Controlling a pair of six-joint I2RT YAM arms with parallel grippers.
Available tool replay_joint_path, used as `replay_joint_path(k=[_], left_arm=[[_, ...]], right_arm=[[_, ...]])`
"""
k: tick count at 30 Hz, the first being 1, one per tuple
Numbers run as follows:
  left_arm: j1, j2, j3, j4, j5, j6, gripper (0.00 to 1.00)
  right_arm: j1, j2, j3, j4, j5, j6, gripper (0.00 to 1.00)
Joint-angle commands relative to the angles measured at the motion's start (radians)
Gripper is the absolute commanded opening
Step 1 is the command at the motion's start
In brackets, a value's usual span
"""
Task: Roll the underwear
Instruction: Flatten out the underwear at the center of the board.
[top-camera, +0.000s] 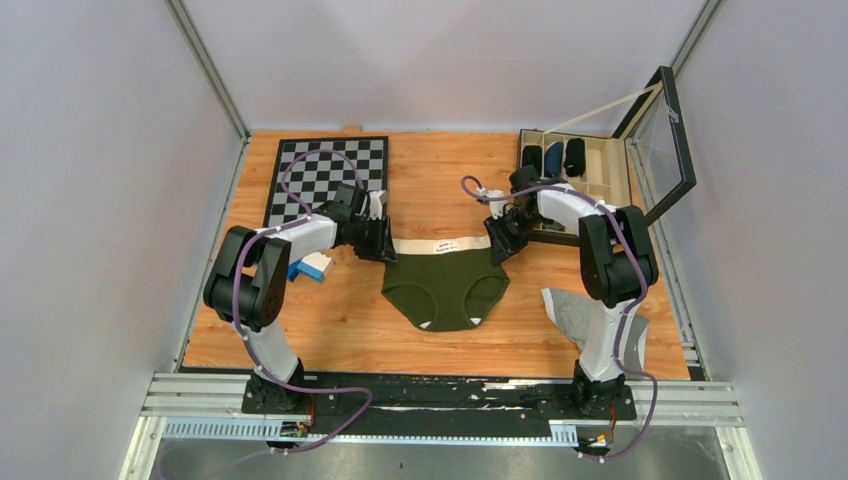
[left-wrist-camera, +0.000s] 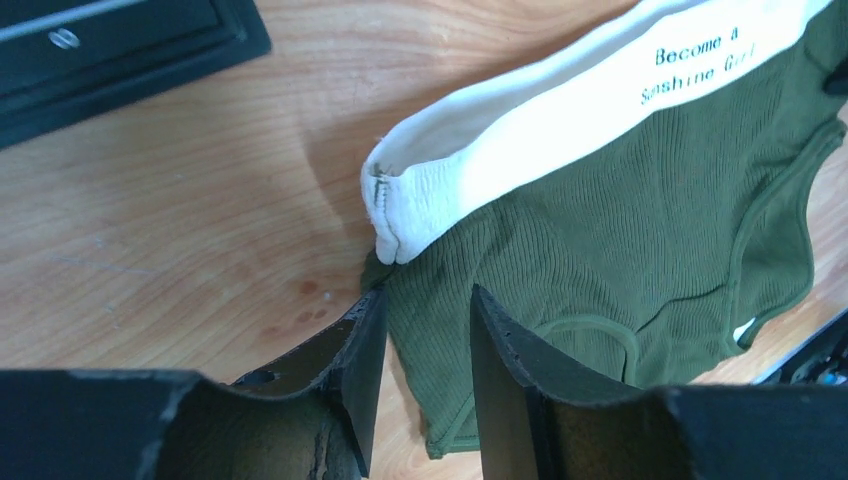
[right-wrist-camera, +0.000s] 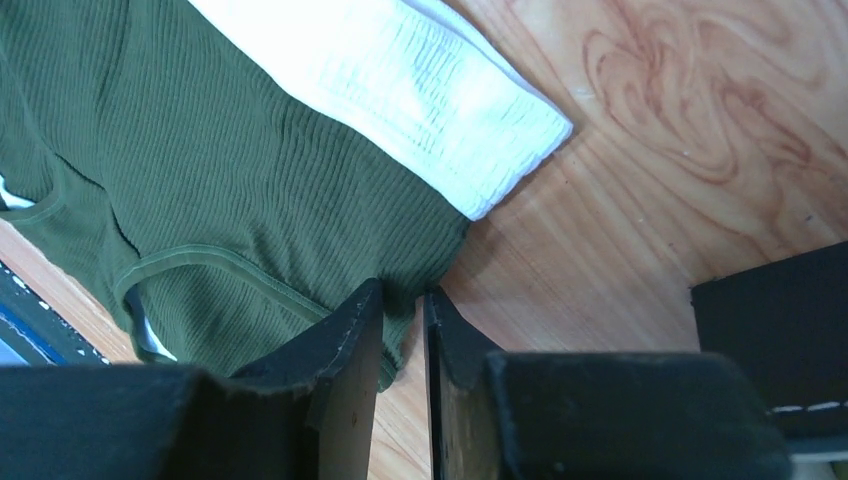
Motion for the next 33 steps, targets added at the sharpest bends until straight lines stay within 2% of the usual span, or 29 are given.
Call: replay_joint_path(k=[1,8,15,18,21,24,30,33], left_arm=[[0.015,0.041,0.046,-0.038,-0.073,-0.026,0.45],[0.015,-0.020,0.010,-0.051,0.002,0.011,0.44],[0.015,-0.307,-0.234,0.011,-0.045,-0.062,0.47],[0.015,-0.456,-0.277,-0.010,-0.096,-0.042,0.49],[0.015,-0.536,-0.238,-0.019,-0.058,-0.002,0.49],[0.015,-0.489,-0.182,0.027,0.010,0.002,0.45],[0.013,-0.188,0.016,0.054,0.107,0.012,0.30],[0.021,-0.062,0.052,0.191,0.285,-0.074,0.26]], right_arm=[[0.011,-0.029,-0.063,0.077,0.040,0.079,0.22],[0.059,-0.131,-0.233,0.103,0.064,0.078,0.21],[0.117,-0.356,-0.397,0.185,0.144,0.080,0.21],[0.114,-0.392,-0.343,0.139,0.203,0.048,0.21],[0.106,-0.386,-0.231,0.040,0.160,0.008,0.23],[0.107,-0.384,-0.194,0.067,0.123,0.008,0.25],[0.105,-0.238,-0.083,0.103,0.067,0.011,0.22],[0.105,-0.164,-0.033,0.120,0.034,0.025,0.19]])
